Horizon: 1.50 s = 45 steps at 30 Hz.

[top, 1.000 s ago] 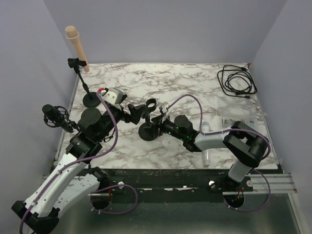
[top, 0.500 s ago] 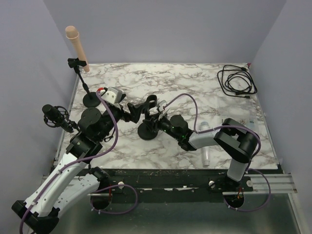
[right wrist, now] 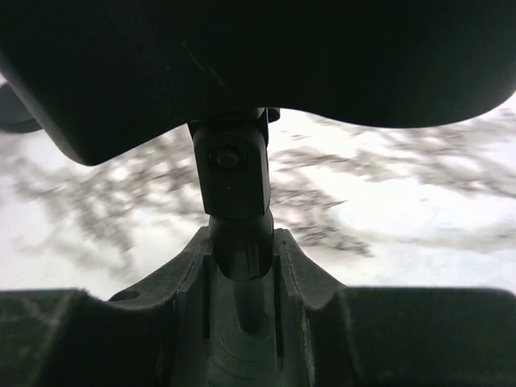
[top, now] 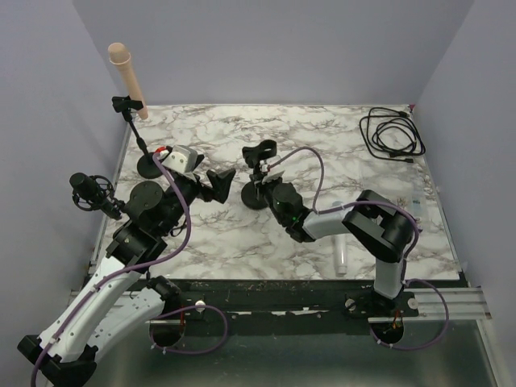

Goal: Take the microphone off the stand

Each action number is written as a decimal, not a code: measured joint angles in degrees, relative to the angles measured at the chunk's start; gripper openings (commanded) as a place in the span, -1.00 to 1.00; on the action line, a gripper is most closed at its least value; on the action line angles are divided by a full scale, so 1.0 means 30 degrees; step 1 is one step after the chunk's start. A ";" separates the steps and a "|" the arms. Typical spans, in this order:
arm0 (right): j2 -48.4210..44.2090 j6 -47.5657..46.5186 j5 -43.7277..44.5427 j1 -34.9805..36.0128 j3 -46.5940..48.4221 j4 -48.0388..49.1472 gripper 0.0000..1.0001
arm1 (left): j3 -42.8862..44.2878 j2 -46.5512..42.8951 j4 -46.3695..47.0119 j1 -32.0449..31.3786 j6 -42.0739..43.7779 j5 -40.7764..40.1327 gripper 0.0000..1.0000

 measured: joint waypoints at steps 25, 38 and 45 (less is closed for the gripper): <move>0.2739 -0.1690 0.5013 -0.6105 0.3293 0.0044 -0.89 | 0.0000 0.0087 0.0000 -0.0248 0.0000 -0.0335 0.88; 0.1989 -0.0175 0.3672 -0.6295 0.1749 0.0998 0.87 | 0.0000 0.1166 -0.0022 -0.0248 0.0510 -0.0357 0.93; -0.1166 0.1443 0.2674 -0.6295 0.0240 -0.1107 1.00 | 0.0000 0.1450 -0.0029 -0.0248 0.0750 -0.0372 0.95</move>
